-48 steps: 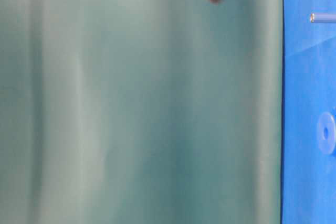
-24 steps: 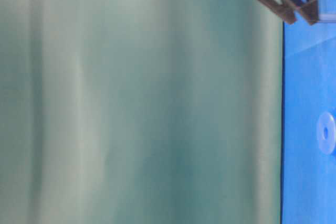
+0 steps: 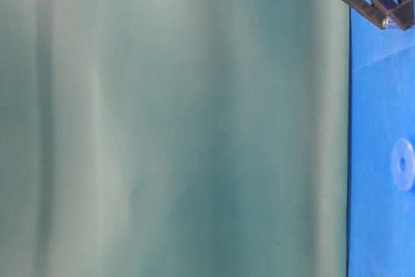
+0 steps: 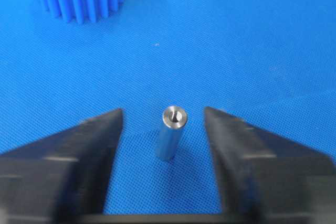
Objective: Insert the shaft placed at a random location into the center hole of the small gear at another random location.
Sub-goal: 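Move the right gripper left and close it on the silver shaft, then lift the shaft with the right gripper and carry it over the blue gear, then align the shaft over the gear's center hole and lower it in, then open the right gripper to release the shaft in the gear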
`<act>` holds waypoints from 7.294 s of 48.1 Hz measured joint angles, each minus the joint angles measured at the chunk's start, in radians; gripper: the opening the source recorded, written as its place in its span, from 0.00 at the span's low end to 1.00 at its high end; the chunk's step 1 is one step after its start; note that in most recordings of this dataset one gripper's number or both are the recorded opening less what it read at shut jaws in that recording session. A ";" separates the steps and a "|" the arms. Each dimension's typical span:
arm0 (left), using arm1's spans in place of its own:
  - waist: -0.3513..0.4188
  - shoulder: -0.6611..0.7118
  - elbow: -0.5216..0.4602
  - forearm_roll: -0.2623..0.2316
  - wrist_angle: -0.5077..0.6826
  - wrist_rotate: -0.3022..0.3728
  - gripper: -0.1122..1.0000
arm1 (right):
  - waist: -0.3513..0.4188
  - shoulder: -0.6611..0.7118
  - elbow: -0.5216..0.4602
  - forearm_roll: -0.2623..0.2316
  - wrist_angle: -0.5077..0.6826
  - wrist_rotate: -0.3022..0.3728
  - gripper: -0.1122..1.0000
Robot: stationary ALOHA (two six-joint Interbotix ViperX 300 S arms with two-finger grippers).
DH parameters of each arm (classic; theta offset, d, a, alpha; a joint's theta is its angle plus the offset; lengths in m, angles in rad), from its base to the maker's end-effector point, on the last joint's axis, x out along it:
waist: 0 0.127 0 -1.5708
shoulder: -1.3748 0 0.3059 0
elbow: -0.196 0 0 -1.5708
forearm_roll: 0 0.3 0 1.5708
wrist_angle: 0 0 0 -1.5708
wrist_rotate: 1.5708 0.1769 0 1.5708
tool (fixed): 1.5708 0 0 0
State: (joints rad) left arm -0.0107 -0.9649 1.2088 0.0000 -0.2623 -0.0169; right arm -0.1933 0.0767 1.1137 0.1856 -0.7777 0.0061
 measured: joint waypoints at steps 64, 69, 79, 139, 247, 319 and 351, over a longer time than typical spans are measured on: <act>0.002 0.000 0.000 0.000 0.002 -0.020 0.10 | 0.035 -0.218 -0.138 0.038 0.304 -0.035 0.13; 0.003 0.002 0.002 0.002 0.002 -0.020 0.10 | 0.052 -0.164 -0.201 0.038 0.305 -0.035 0.13; 0.003 0.003 0.005 0.002 0.002 -0.020 0.10 | 0.071 -0.071 -0.334 0.037 0.339 -0.037 0.13; 0.003 0.002 0.011 0.002 0.005 -0.025 0.10 | 0.089 0.127 -0.505 0.034 0.410 -0.038 0.13; 0.003 0.000 0.011 0.000 0.011 -0.025 0.10 | 0.080 0.181 -0.503 0.057 0.393 -0.048 0.13; 0.003 -0.002 0.012 0.000 0.015 -0.025 0.10 | 0.078 -0.021 -0.500 0.067 0.463 -0.046 0.79; 0.003 -0.003 0.012 0.002 0.015 -0.025 0.10 | 0.080 -0.190 -0.364 0.067 0.483 -0.046 0.79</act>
State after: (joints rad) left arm -0.0077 -0.9679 1.2210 0.0015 -0.2470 -0.0414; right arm -0.1135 -0.1135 0.7501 0.2531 -0.2945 -0.0399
